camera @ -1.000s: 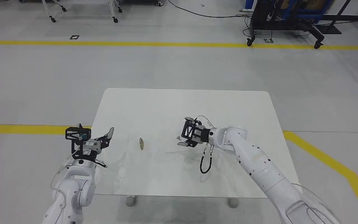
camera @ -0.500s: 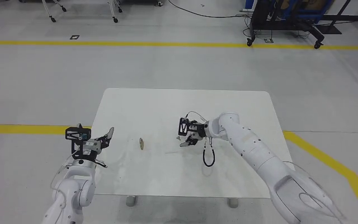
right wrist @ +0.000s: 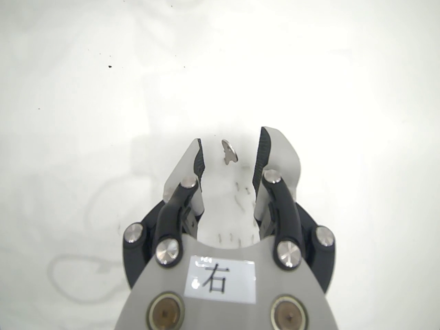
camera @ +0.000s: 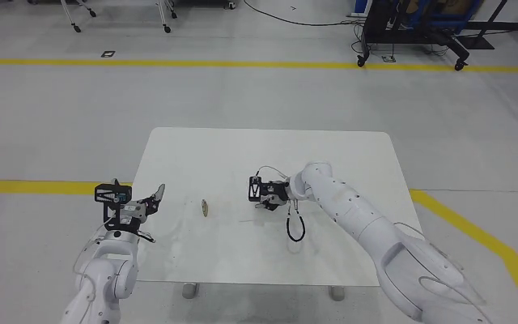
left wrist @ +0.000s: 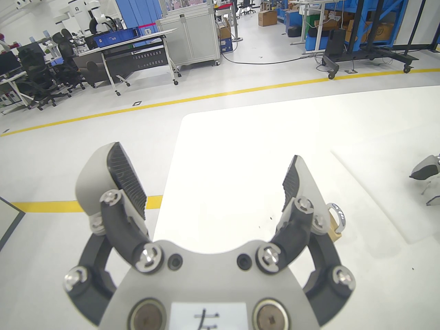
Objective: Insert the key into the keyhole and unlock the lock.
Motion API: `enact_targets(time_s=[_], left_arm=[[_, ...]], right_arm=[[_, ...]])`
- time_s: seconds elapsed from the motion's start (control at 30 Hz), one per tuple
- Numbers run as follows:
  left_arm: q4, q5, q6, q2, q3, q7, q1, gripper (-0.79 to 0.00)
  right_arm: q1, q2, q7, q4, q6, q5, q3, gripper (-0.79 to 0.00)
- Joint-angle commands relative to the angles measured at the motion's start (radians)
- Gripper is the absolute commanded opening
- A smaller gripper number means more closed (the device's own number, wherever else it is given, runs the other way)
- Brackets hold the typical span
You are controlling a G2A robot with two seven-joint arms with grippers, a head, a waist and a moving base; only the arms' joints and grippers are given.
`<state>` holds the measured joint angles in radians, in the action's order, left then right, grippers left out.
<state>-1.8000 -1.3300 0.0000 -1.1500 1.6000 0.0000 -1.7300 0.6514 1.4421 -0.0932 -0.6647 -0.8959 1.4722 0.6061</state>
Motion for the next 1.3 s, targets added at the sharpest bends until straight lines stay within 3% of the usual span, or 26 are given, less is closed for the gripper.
enact_targets(time_s=[0.0,0.37,1.0,1.27], left_arm=[[0.0,0.0,0.0,0.0,0.0,0.0,0.0,0.0],[0.0,0.0,0.0,0.0,0.0,0.0,0.0,0.0],[0.0,0.0,0.0,0.0,0.0,0.0,0.0,0.0],[-0.142,-0.093,-0.128,0.003,-0.066,-0.09,0.019,0.0]], right_arm=[[-0.006,0.005,0.017,0.015,0.002,0.003,-0.004,-0.785],[-0.023,0.011,0.11,0.046,-0.004,0.026,-0.01,-0.785],[-0.009,0.003,0.12,0.004,0.039,0.065,-0.009,-0.785],[0.046,-0.03,0.221,-0.085,0.096,0.172,-0.01,-0.785]])
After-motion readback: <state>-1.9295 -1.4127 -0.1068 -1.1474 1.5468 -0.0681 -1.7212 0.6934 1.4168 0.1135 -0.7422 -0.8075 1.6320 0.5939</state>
